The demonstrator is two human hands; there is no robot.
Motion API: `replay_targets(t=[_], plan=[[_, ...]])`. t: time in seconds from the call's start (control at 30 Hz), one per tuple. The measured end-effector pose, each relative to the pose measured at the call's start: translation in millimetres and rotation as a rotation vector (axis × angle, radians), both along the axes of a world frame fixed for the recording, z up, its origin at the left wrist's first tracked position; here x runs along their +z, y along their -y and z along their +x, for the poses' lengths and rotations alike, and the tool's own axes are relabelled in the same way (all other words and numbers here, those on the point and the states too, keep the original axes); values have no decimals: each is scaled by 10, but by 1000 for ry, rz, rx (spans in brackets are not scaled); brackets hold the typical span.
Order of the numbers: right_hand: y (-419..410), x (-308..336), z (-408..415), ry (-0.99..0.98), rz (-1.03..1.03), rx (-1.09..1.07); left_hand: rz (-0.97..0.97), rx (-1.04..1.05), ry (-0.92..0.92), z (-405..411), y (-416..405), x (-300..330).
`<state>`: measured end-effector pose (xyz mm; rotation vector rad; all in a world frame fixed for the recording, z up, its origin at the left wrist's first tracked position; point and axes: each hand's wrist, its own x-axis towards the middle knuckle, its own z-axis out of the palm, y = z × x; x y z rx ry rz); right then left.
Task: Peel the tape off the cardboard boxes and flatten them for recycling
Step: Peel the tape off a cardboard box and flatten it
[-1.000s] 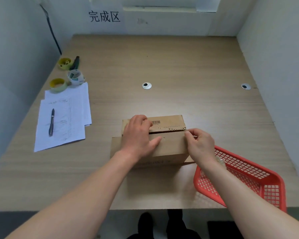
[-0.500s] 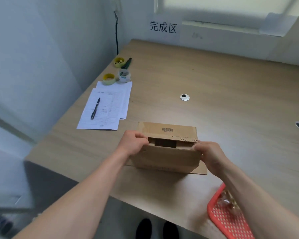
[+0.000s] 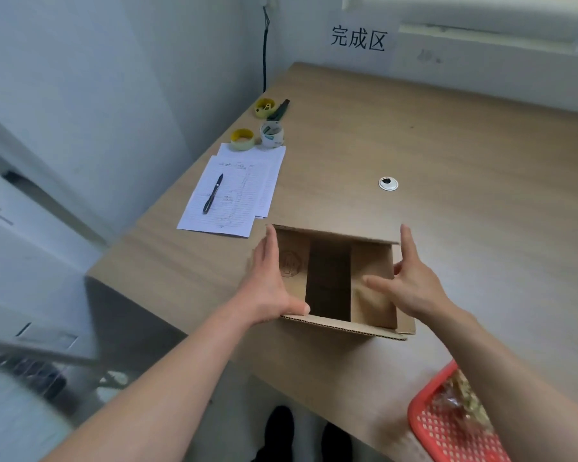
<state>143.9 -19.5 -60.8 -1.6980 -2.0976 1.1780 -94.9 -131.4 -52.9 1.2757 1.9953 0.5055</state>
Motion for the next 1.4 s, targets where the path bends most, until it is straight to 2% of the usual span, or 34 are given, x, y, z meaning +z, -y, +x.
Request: replay_targets(t=[0.2,0.33,0.5,0.7,0.83,0.93,1.07,1.13,1.27,1.33,1.4], plan=[[-144,71,-300,218,39,-91,-126,-4,-98,15,-15,13],[-103,-14,-440,226,3,-172,-165,17,-123,0,-100,51],[-74,-94,-523,257,3,-163,-275,77,-163,-9,-303,68],[-200,-102,-517,248,-67,-122,-393,-38,-379,-50,-453,49],[-221,-52,-490,192,-99,-125,-364,44,-310,-20,-436,-55],[-280,3,-408,-1,-182,-145,-309,119,-173,-31,-411,-40],[-409,136,-275,-419,-324,-157,-220,164,106,-159,-322,101],[-485,248,-213,-651,-363,-179,-129,97,180,-280,-251,225],[-690,374,-1,-1190,-564,-254,-84,-201,6,-484,-109,354],[-734,347,108,-1260,-644,-242,-144,-302,-63,-473,3,293],[-734,213,257,-1183,-711,-296,-188,-370,-111,-400,156,171]])
